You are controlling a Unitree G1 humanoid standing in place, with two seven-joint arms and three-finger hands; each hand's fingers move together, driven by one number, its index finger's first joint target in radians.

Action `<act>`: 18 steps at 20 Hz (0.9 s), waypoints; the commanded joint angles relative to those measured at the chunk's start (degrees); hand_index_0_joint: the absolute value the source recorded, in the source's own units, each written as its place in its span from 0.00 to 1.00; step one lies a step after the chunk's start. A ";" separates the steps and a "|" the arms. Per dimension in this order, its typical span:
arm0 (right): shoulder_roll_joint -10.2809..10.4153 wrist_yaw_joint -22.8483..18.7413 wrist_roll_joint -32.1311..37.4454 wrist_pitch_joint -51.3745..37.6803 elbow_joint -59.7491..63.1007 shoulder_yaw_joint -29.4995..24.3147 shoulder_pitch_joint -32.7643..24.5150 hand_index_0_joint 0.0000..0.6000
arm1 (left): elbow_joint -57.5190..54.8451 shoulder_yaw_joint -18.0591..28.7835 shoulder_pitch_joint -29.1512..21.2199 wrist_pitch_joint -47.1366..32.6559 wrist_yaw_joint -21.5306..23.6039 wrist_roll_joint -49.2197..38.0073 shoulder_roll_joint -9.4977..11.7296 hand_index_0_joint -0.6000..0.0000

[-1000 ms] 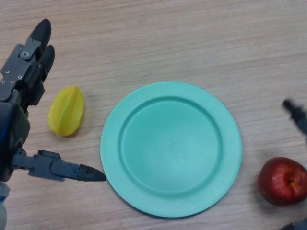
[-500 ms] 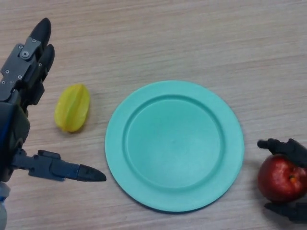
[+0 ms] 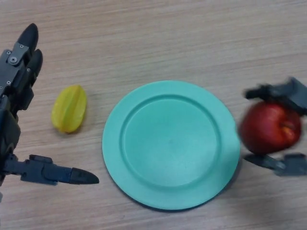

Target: Pick up the red apple and place it on the plate

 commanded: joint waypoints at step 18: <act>2.85 -6.94 -11.09 6.70 9.53 20.83 -7.50 0.00 | -7.42 9.23 0.43 -4.25 -3.57 -9.37 1.07 1.00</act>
